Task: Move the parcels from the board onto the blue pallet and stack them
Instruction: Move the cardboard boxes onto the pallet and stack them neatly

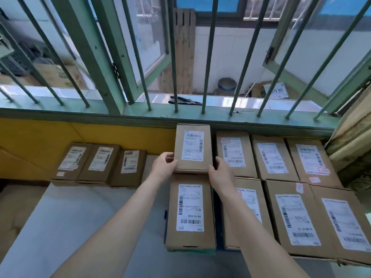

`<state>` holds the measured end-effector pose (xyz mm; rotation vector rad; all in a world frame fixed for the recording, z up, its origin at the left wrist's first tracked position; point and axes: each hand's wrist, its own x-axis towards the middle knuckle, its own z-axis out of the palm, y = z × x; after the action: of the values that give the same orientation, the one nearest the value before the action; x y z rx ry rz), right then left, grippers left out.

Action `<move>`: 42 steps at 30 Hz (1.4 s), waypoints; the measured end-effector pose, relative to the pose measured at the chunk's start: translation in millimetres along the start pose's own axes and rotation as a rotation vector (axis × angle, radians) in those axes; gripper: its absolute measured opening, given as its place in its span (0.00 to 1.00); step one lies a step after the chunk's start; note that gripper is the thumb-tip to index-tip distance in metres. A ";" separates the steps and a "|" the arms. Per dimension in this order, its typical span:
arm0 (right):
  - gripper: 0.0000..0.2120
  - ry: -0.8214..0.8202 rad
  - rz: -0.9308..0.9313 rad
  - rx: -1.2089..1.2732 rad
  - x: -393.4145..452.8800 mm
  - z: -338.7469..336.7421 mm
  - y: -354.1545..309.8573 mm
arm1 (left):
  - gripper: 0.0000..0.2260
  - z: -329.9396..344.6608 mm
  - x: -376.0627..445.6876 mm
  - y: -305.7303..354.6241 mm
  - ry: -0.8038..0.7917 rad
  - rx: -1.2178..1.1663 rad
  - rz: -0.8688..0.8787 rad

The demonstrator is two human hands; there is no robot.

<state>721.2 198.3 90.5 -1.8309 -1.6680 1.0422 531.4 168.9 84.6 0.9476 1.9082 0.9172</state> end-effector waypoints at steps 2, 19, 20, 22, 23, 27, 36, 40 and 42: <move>0.19 0.130 -0.087 -0.054 -2.2 5.8 -19.4 | 0.17 -12.8 4.9 -9.9 0.045 -0.028 -0.017; 0.18 -0.560 -0.156 -0.557 133.7 333.8 -127.4 | 0.19 -115.5 43.5 -227.8 0.262 -0.668 -0.638; 0.17 -0.554 -0.171 -0.554 141.4 348.6 -123.7 | 0.19 -117.1 47.1 -232.6 0.246 -0.706 -0.650; 0.16 -0.531 -0.234 -0.597 154.7 371.2 -116.2 | 0.20 -118.6 54.6 -240.5 0.213 -0.768 -0.676; 0.17 -0.516 -0.267 -0.634 159.4 379.5 -112.5 | 0.20 -118.2 58.3 -243.6 0.200 -0.809 -0.691; 0.26 -0.431 -0.290 -0.671 156.3 394.7 -103.3 | 0.20 -115.5 66.6 -253.7 0.208 -0.953 -0.721; 0.28 -0.434 -0.121 -0.781 136.4 376.7 -81.2 | 0.20 -116.8 61.4 -258.1 0.225 -1.004 -0.799; 0.24 -0.391 -0.039 -0.824 118.1 351.7 -85.1 | 0.22 -114.9 38.6 -251.1 0.205 -1.048 -0.821; 0.19 -0.402 -0.032 -0.715 108.2 331.1 -99.2 | 0.17 -116.0 21.7 -240.2 0.192 -0.976 -0.764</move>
<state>400.3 267.9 -62.3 -2.0817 -2.5524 0.9051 355.2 49.0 -77.3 -0.4282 1.4511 1.2482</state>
